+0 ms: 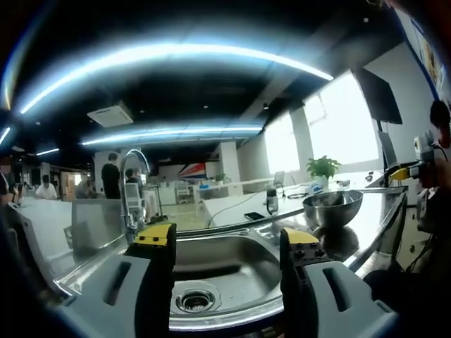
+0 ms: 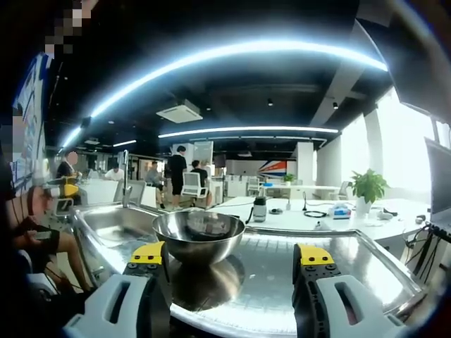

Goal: Pick up bowl with dirty water move over sink pour dirty water into sink return bowl to place

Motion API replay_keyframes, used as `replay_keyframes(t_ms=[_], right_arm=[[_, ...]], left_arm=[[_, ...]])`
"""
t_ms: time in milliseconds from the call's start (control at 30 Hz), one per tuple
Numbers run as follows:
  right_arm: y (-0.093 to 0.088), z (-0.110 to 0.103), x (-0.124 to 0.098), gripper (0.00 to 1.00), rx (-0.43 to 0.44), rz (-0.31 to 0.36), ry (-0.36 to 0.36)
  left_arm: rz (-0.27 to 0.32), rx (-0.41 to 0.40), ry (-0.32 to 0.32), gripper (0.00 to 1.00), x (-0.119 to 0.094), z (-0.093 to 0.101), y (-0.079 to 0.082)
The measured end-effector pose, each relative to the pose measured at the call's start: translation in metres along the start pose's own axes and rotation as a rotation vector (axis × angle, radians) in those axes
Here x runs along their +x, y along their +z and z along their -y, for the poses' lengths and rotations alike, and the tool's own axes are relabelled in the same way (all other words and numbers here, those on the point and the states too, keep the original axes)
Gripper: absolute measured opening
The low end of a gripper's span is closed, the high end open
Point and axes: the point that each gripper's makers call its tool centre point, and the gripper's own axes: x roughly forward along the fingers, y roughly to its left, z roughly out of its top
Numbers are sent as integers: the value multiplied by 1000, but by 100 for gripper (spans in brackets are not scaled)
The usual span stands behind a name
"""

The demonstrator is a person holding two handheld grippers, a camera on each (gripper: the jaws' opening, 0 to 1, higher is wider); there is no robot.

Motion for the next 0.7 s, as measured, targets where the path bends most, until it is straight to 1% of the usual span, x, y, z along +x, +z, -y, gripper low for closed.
replay_keyframes(t_ms=[100,233,400,600,700], right_arm=[[-1,-1,1,64,-1,-4,0],[-2,-2,1,64,-2,-8,4],[0,-1,3,64,-4,-7,2],[0,-2,4,64,-6,-8,6],[2,-4,4,64,-2,4,15]], left_arm=[[-4,0,10,59,-1,-4,-2],[2,-4,17,59,0,-8,0],[4,-12,6,58,2,-4,-1],[4,-14,5,58,3,-4,-1],[4,-14,4,58,3,-4,-1]])
